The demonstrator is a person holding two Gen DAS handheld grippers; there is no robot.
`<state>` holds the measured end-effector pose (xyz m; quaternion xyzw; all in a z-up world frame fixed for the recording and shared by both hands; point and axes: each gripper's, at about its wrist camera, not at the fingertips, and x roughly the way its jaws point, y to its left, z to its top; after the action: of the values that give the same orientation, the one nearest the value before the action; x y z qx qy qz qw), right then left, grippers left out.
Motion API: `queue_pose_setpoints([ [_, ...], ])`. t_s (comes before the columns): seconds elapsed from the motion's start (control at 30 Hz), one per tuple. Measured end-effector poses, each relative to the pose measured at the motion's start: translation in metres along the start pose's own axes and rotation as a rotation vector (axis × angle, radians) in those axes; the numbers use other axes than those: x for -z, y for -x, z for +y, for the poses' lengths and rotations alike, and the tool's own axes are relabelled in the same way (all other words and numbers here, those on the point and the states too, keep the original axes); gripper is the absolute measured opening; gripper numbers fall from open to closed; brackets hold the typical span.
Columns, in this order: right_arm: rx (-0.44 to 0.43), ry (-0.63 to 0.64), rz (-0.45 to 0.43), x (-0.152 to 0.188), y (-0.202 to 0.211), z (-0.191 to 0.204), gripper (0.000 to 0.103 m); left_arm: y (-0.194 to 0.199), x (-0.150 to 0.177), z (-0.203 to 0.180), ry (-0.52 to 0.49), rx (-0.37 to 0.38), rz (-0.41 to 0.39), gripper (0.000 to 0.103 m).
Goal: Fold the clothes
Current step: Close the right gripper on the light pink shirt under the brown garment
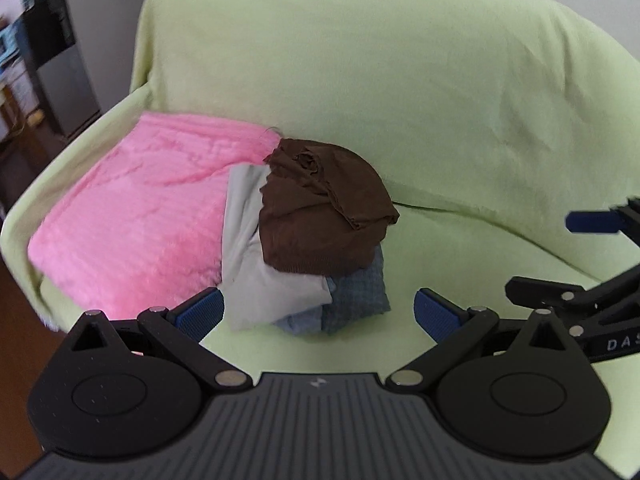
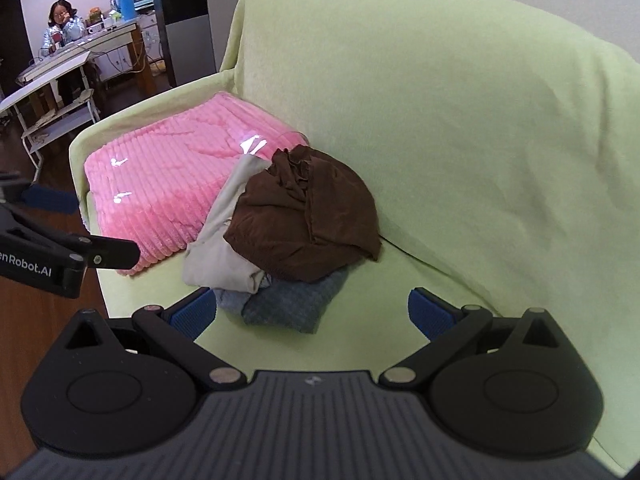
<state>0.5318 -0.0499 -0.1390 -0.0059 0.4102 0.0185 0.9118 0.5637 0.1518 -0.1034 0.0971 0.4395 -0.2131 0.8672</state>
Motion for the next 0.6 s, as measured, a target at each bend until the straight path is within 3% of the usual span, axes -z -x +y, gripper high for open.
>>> queue_pose_setpoints([
  [0.27,-0.02,0.006,0.041,-0.019,-0.049,-0.003,0.101,-0.061,-0.02,0.028,-0.074,0.078,0.025,0.1],
  [0.4,0.0,0.006,0.066,-0.021,-0.083,0.003,0.095,-0.103,-0.027,0.045,-0.146,0.136,0.044,0.088],
  [0.6,0.073,-0.052,0.115,-0.025,-0.143,0.01,0.093,-0.171,-0.032,0.074,-0.238,0.22,0.084,0.08],
])
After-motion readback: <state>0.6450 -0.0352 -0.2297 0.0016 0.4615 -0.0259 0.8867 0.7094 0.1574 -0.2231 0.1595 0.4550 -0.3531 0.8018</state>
